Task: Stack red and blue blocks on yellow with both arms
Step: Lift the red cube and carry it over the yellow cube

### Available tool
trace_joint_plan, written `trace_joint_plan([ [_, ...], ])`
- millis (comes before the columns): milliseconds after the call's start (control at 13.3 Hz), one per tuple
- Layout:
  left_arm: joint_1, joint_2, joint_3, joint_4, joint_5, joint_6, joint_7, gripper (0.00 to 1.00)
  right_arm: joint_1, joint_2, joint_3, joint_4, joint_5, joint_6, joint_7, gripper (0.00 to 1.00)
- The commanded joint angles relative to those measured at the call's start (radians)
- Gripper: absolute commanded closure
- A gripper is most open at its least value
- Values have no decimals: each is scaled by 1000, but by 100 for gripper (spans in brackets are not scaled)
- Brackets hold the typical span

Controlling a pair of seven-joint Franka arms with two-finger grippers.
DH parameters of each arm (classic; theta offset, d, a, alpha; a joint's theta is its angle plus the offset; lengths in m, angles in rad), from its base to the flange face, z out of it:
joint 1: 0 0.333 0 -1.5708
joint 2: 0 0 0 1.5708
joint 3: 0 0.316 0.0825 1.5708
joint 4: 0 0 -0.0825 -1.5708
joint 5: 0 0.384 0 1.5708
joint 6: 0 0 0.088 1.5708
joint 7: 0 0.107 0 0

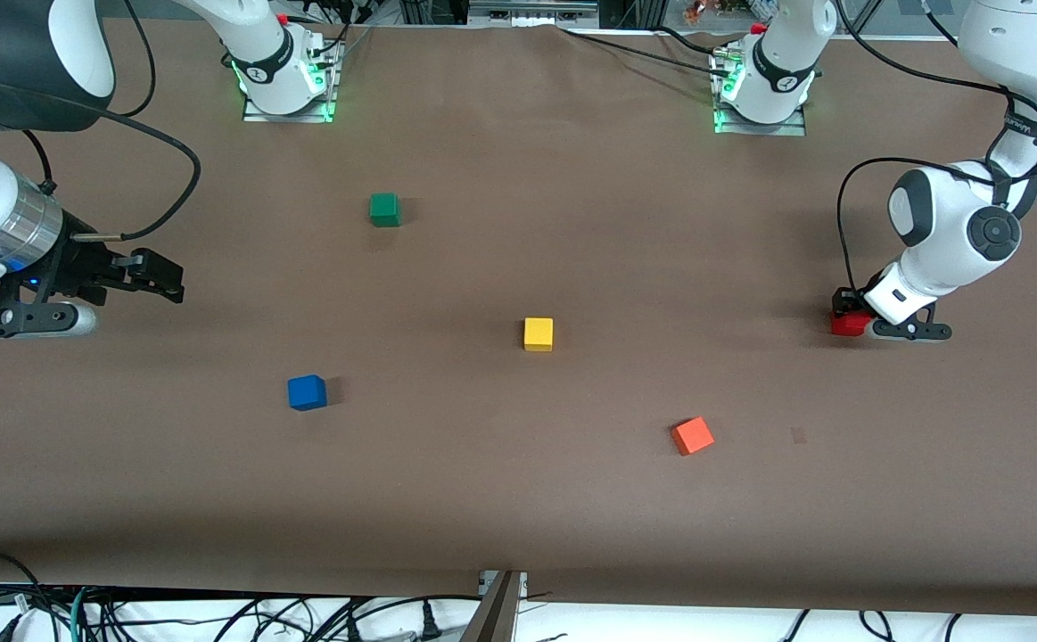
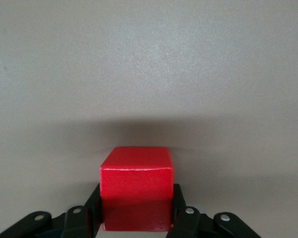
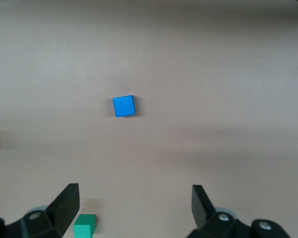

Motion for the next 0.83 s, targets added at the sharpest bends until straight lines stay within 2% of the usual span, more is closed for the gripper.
trace_joint_plan([
  [0, 8, -38, -8, 8, 19, 4, 10, 88, 1, -7, 0, -3, -4, -4, 1, 0],
  [75, -1, -49, -18, 23, 19, 2, 2, 88, 1, -8, 0, -3, -4, -4, 1, 0],
  [226, -1, -57, -83, 72, 18, -50, -12, 88, 3, -8, 0, -1, -4, -3, 1, 0],
  [301, -3, -55, -142, 142, 16, -137, -77, 87, 3, -7, 2, 0, -2, 0, 1, 0],
  [527, -26, -28, -282, 273, 16, -304, -347, 88, 3, -7, 0, 0, -2, 2, -4, 0],
  [602, -64, -8, -304, 322, 16, -343, -443, 88, 1, -7, 0, 0, -1, 2, -2, 0],
  [753, -188, 52, -302, 444, 18, -435, -629, 87, 1, -7, 0, 0, 1, 2, -1, 0],
])
